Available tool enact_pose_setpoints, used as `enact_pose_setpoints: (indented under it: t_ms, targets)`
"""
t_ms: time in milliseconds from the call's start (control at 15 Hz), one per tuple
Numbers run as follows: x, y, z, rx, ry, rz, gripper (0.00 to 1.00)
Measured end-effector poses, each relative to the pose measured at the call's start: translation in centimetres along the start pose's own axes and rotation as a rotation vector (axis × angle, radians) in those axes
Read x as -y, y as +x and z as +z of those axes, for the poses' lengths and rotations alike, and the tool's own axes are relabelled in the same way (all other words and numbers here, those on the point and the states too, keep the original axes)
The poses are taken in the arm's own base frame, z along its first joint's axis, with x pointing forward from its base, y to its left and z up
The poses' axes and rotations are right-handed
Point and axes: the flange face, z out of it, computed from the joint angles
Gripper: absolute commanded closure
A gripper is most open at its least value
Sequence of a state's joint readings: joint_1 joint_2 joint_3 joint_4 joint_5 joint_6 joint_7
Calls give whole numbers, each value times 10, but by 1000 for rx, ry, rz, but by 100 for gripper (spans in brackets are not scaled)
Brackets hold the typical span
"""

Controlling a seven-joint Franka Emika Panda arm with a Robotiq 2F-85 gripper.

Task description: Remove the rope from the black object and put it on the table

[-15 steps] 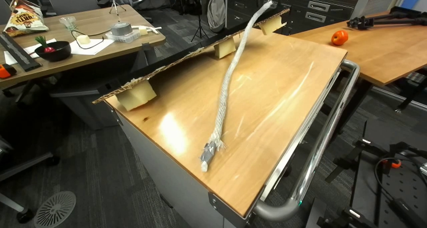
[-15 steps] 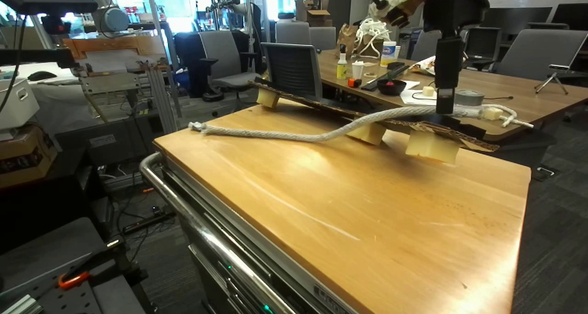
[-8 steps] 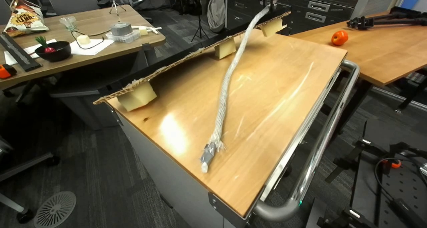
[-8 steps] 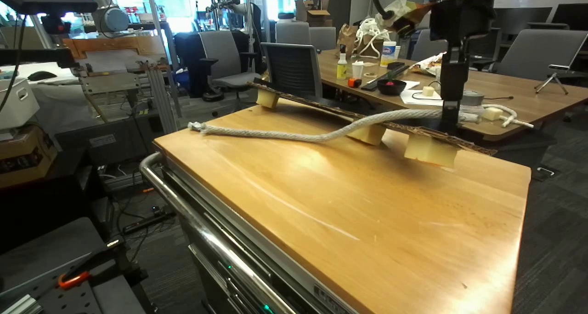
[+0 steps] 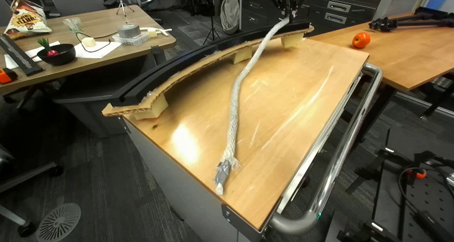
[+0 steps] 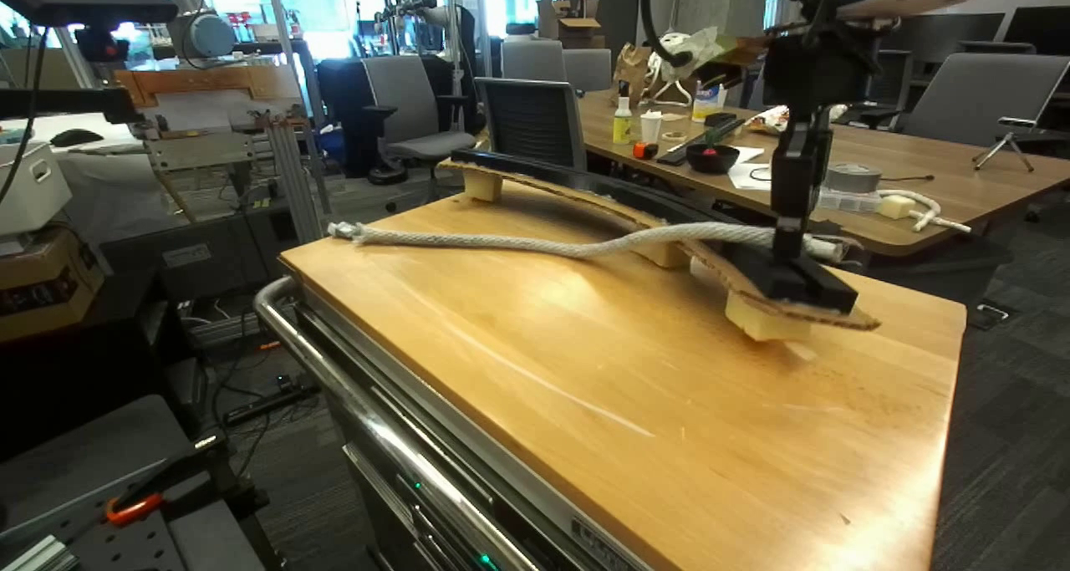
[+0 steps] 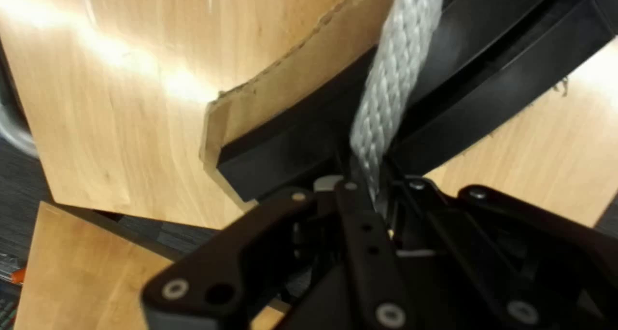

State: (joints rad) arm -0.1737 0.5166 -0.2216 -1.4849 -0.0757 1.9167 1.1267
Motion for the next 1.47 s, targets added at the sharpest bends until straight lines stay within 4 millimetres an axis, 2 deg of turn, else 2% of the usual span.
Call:
enact_pose_setpoints:
  t_ms: [200,400,600,800,933,1133,1333,1467]
  targets:
    - [-18,-4,27,37,-15,28,97]
    - [-33,1,21,26,34,53,97]
    - [-57,17,-9,-12,101,81,97]
    - [-100,32,-43,-57,108,95,97]
    - [-125,31,-46,-31,71,90,97]
    - [-144,10,-18,48,-47,-11,97]
    - [-146,-23,16,106,-160,-115,97]
    - [-144,-39,29,105,-220,-157,97]
